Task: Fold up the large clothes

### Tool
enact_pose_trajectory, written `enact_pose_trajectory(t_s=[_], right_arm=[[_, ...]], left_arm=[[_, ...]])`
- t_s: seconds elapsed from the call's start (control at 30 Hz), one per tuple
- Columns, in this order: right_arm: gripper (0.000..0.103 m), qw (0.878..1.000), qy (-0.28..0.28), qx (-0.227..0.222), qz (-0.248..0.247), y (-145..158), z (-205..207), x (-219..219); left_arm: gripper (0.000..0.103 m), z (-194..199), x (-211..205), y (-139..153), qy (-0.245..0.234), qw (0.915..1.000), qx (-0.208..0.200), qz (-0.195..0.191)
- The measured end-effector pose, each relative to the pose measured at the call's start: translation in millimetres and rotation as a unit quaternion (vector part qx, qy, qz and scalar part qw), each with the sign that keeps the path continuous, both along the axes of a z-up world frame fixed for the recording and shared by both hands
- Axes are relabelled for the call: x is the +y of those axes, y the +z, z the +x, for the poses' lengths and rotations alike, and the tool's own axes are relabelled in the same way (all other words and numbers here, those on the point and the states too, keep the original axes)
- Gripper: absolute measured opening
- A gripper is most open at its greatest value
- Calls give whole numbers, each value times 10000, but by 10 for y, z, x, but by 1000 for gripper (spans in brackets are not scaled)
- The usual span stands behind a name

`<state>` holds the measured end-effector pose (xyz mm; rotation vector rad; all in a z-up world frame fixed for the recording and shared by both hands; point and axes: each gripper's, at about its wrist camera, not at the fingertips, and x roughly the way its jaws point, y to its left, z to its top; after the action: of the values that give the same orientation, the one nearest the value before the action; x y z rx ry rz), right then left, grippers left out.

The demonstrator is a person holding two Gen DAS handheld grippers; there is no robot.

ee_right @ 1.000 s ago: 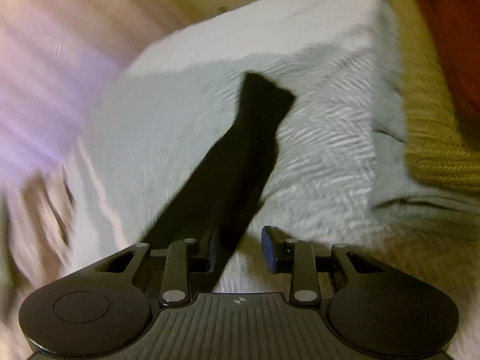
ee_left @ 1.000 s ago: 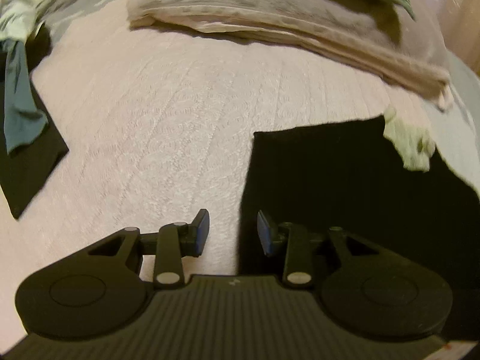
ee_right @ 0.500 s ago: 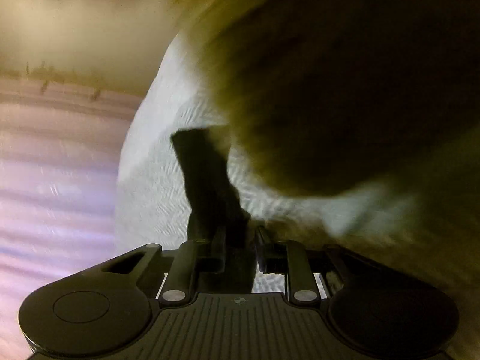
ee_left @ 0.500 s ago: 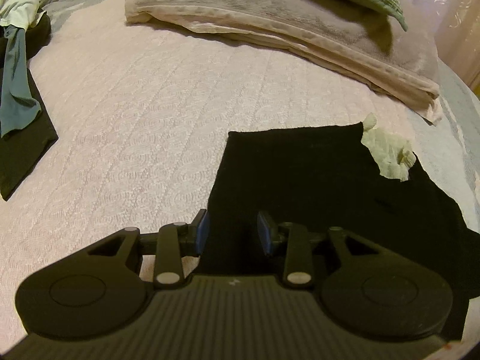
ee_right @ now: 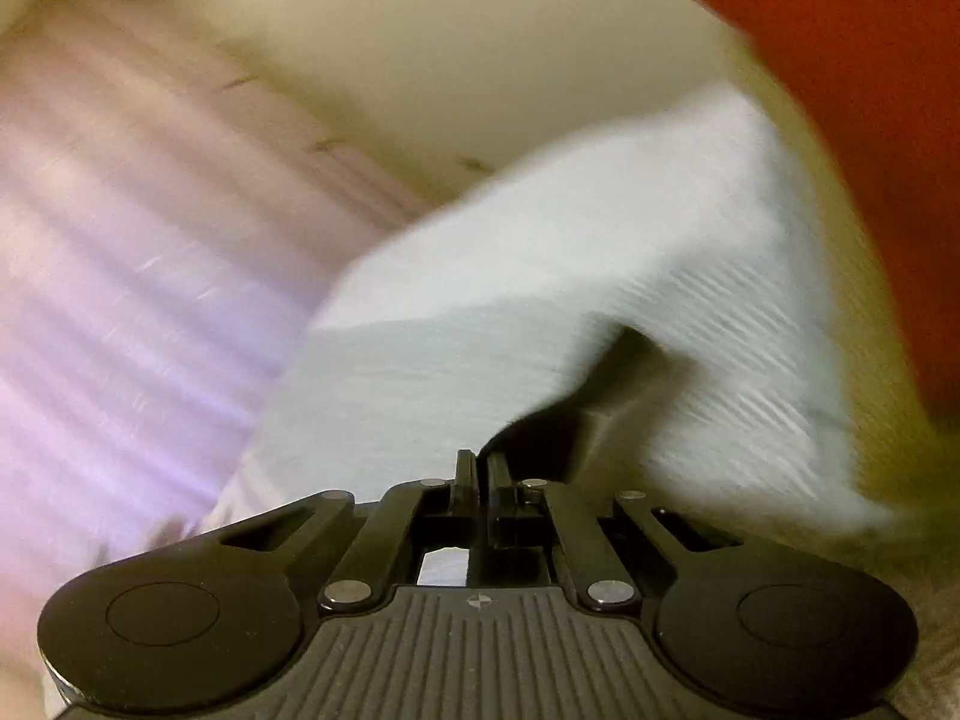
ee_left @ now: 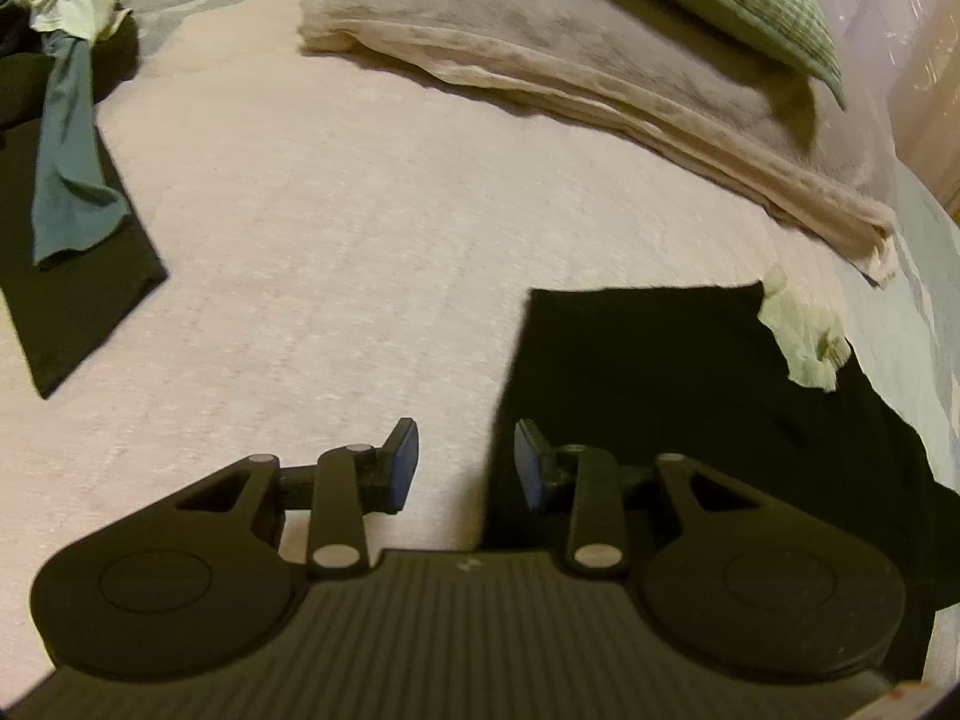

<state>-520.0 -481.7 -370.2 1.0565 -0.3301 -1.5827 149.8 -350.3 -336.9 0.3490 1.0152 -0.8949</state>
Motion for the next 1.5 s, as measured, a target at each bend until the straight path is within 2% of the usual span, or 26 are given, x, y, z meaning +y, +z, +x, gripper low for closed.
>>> enact_pose_trajectory(t_s=[0.07, 0.1, 0.2, 0.27, 0.33, 0.37, 0.4, 0.43, 0.47, 0.5, 0.53, 0.57, 0.6, 0.63, 0.67, 0.73, 0.83, 0.9, 0.97, 1.07, 1.17, 1.27, 1.3, 1.37, 1.43, 1.5], right_arm=[[0, 9959, 491, 725, -216, 389, 379, -1], [0, 9926, 695, 936, -343, 523, 537, 1], [0, 9675, 1629, 1761, -803, 929, 1485, 49], [0, 9314, 2540, 2333, -1166, 1111, 2251, 144], [0, 8921, 3452, 2548, -1419, 1134, 3008, 357], [0, 8744, 3858, 2559, -1453, 1087, 3291, 460], [0, 8492, 4386, 2608, -1359, 1012, 3675, 588], [1, 8291, 4764, 2665, -1209, 913, 3980, 705], [9, 8025, 5202, 2801, -838, 758, 4306, 816], [19, 7814, 5480, 2942, -503, 591, 4544, 913], [38, 7648, 5667, 3055, -247, 420, 4701, 998], [44, 7526, 5783, 3150, -1, 283, 4794, 1038], [44, 7453, 5828, 3232, 199, 177, 4769, 1177], [45, 7413, 5815, 3326, 423, 75, 4735, 1238], [45, 7426, 5736, 3410, 577, 30, 4611, 1343], [45, 7546, 5433, 3583, 840, 11, 4322, 1247], [45, 7741, 4878, 3865, 1157, 1, 3866, 765], [45, 7811, 4543, 4049, 1397, -1, 3689, 653], [45, 7865, 4301, 4160, 1527, 38, 3500, 594], [45, 7982, 4096, 4081, 1690, -7, 3237, 484], [45, 8061, 3945, 4033, 1787, -24, 3011, 537], [45, 8100, 3872, 3976, 1891, -85, 2871, 550], [45, 8099, 3862, 3983, 1907, -113, 2848, 541], [45, 8074, 3842, 4030, 1950, -145, 2814, 516], [45, 8054, 3861, 4073, 1905, -159, 2821, 483], [45, 8012, 3919, 4182, 1724, -167, 2879, 427]], left_arm=[[30, 72, 82, 3, 86, 9999, 64, -44], [30, 103, 122, 1, 132, 9998, 114, -63], [30, 170, 237, -5, 175, 9994, 251, -157], [30, 212, 321, -3, 178, 9993, 281, -197], [30, 277, 432, -14, 229, 9987, 371, -248], [30, 319, 496, -27, 269, 9985, 416, -250], [30, 353, 553, -45, 314, 9982, 446, -238], [30, 391, 615, -64, 356, 9980, 474, -208], [30, 427, 680, -90, 387, 9978, 510, -162], [30, 447, 733, -112, 398, 9977, 544, -114], [30, 461, 783, -133, 383, 9976, 580, -47], [30, 455, 821, -147, 324, 9976, 607, 21], [30, 434, 850, -152, 245, 9978, 620, 57], [30, 393, 867, -147, 119, 9979, 637, 72], [30, 335, 864, -140, -61, 9976, 683, 67], [30, 216, 820, -122, -399, 9960, 804, 15], [30, 42, 609, -137, -608, 9882, 1366, -348], [29, -102, 378, -196, -765, 9824, 1617, -545], [28, -236, 134, -269, -903, 9802, 1641, -647], [28, -282, -108, -500, -653, 9746, 2028, -689], [25, -214, -222, -772, -80, 9715, 2311, -517], [25, -159, -246, -832, 319, 9610, 2613, -849], [24, -171, -272, -831, 380, 9597, 2637, -888], [4, -216, -303, -764, 348, 9599, 2597, -998], [3, -252, -313, -579, 107, 9608, 2456, -1283], [3, -315, -244, -294, -265, 9632, 2091, -1666]])
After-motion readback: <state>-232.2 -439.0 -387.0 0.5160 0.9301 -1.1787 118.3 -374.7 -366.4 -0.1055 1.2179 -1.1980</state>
